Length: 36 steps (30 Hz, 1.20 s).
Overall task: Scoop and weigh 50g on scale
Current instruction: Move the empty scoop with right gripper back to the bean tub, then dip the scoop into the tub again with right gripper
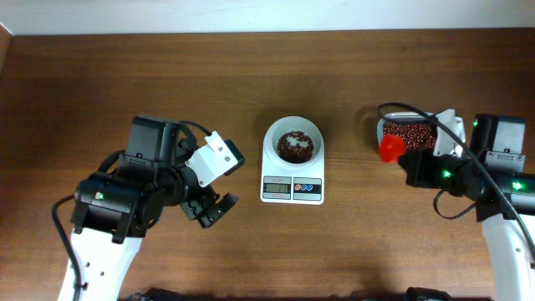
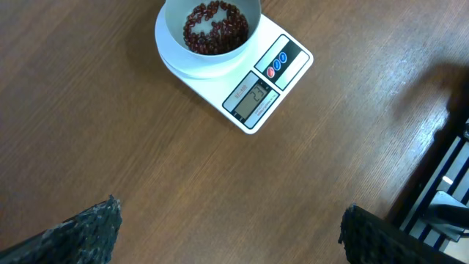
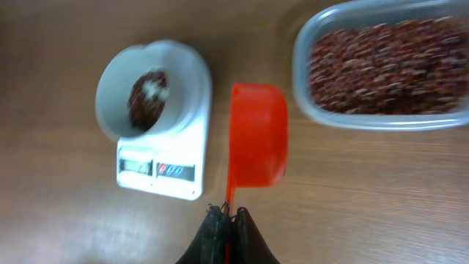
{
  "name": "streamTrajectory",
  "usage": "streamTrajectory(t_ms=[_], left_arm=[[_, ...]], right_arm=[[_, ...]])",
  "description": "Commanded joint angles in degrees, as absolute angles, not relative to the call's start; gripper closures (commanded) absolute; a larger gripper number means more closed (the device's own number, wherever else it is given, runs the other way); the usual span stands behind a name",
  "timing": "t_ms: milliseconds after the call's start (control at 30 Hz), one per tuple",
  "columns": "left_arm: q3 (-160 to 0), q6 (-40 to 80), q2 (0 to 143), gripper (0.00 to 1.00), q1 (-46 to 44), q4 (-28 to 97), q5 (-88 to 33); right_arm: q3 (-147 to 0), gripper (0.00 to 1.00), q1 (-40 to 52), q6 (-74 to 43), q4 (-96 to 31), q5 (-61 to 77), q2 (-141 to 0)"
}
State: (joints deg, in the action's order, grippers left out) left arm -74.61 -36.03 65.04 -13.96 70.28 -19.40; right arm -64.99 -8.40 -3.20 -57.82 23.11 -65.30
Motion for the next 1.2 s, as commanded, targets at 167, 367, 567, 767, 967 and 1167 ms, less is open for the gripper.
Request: streamTrajectory(t_ms=[167,367,567,767,967,1167], left_arm=[[-75.4,-36.9,64.8,0.01,-13.7,70.2,-20.2],[-75.4,-36.9,64.8,0.01,-13.7,70.2,-20.2],[-75.4,-36.9,64.8,0.01,-13.7,70.2,-20.2],[-75.4,-36.9,64.8,0.01,-13.7,70.2,-20.2],[-75.4,-36.9,64.8,0.01,-13.7,70.2,-20.2],[-75.4,-36.9,64.8,0.01,-13.7,70.2,-20.2]], right_arm=[[-76.3,0.96,-8.6,-7.9,-57.6,6.5,-76.8],[-84.5,0.96,-8.5,-4.2,-57.6,-2.3,-88.4],[-86.0,0.96,-0.9,6.6,-59.4,-18.3,-92.2],[-85.9,0.96,1.2,13.4,-60.5,-21.7,-96.6],[-85.8,0.96,1.2,14.5,-59.3,-23.8,-102.0],[-85.8,0.96,1.2,14.8,-57.8,-27.8,-108.3]])
